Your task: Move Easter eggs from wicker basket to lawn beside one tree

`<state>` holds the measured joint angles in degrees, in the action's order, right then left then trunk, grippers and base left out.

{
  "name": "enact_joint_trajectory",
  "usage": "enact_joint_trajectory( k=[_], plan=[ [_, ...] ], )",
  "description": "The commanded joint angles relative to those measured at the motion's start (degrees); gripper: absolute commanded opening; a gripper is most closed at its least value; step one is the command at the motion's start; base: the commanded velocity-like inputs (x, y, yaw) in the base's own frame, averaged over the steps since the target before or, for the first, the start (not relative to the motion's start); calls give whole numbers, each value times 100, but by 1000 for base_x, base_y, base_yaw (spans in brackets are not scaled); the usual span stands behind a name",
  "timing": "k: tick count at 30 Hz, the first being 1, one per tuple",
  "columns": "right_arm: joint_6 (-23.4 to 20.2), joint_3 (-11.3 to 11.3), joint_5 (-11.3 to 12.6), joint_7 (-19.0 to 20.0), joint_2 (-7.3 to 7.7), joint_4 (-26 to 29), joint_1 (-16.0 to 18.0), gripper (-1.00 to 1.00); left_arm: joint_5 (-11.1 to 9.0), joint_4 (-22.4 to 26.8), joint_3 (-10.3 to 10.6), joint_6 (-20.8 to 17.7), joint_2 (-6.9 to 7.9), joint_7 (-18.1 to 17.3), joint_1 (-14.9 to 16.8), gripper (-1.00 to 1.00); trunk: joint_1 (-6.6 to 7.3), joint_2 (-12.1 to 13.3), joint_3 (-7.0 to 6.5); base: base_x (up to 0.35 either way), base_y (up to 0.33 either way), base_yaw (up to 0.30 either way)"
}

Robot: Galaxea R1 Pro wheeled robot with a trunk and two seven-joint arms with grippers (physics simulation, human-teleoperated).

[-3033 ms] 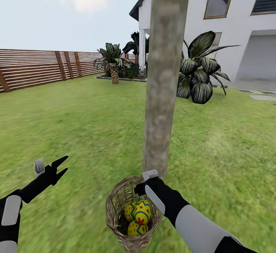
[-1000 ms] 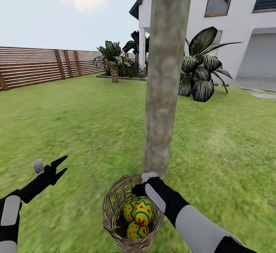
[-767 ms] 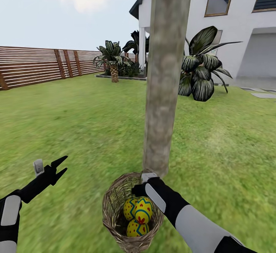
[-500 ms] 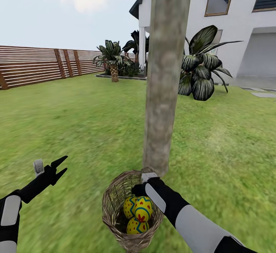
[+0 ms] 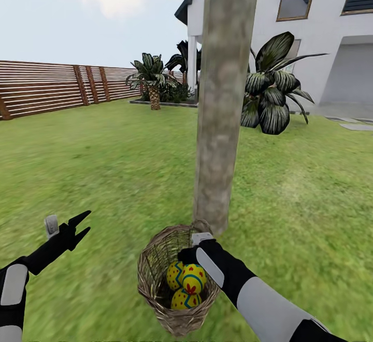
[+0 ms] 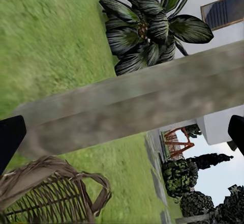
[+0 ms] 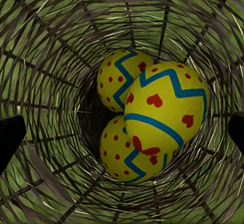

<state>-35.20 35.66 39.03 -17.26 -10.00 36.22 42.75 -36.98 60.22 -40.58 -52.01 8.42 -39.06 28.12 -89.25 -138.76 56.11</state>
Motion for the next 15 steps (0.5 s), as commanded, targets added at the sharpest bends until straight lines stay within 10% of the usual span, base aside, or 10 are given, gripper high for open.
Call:
enact_joint_trajectory(
  k=[1, 15],
  plan=[
    [10, 15, 55, -55, 0, 9, 6, 100, 7, -1, -11, -28, 0, -22, 7, 100, -21, -44, 24, 0, 0, 0],
    [159, 11, 61, -278, 0, 27, 6, 100, 6, -1, -18, -28, 1, -22, 7, 100, -252, -453, 292, 0, 0, 0]
  ],
)
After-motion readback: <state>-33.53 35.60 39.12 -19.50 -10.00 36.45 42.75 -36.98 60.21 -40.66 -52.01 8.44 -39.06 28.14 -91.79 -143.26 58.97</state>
